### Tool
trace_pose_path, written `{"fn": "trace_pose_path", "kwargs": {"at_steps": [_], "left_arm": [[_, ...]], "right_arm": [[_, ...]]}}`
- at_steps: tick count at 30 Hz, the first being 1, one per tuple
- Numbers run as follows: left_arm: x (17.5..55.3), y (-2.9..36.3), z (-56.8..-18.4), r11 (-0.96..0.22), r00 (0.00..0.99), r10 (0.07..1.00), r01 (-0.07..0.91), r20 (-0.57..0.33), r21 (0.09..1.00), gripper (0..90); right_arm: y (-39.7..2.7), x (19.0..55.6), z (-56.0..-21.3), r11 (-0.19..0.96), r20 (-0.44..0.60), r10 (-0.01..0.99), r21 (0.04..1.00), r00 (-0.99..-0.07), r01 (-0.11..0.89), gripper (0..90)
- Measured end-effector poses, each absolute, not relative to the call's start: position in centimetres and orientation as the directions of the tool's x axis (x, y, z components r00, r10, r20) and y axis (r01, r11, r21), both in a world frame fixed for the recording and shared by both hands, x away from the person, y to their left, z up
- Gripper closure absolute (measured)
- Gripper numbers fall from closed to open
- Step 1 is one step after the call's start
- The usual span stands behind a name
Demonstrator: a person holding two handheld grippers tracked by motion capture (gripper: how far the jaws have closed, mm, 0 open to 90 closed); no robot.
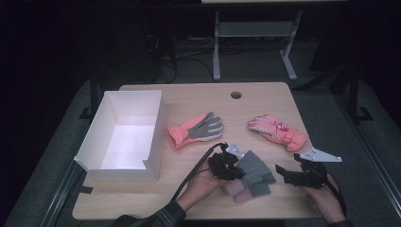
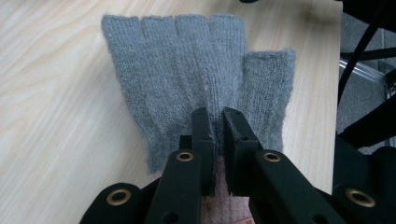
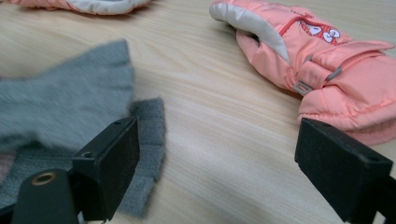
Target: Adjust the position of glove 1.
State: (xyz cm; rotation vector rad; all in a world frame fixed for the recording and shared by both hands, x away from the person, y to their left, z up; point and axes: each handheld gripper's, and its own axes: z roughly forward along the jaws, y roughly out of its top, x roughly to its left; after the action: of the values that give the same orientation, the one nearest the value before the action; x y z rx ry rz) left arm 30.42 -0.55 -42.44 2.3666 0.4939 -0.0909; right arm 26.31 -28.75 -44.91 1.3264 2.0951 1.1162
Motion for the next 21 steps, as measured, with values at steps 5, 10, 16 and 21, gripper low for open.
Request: {"fn": "trace_pose_path", "kwargs": {"at_steps": [5,10,16,21], "left_arm": [[30.2,-1.8,-42.8,-0.696,0.926,0.324,0.372,-0.195,0.614,83.9],[30.1,-2.4,-42.9,-0.697,0.925,0.323,0.376,-0.201,0.611,83.6],[29.7,-3.1,-43.5,-0.711,0.929,0.314,0.367,-0.197,0.600,82.1],[29.3,-3.5,-43.7,-0.730,0.938,0.290,0.344,-0.187,0.591,60.4]], "right_arm": [[-28.7,26.4,-44.9,0.227,0.064,0.886,0.804,-0.460,0.549,13.9],[-29.0,26.4,-44.9,0.220,0.061,0.889,0.811,-0.453,0.542,14.0],[-29.0,26.3,-44.8,0.213,0.064,0.892,0.814,-0.448,0.541,14.0],[-28.8,26.3,-44.8,0.215,0.065,0.891,0.811,-0.450,0.544,13.9]]}}
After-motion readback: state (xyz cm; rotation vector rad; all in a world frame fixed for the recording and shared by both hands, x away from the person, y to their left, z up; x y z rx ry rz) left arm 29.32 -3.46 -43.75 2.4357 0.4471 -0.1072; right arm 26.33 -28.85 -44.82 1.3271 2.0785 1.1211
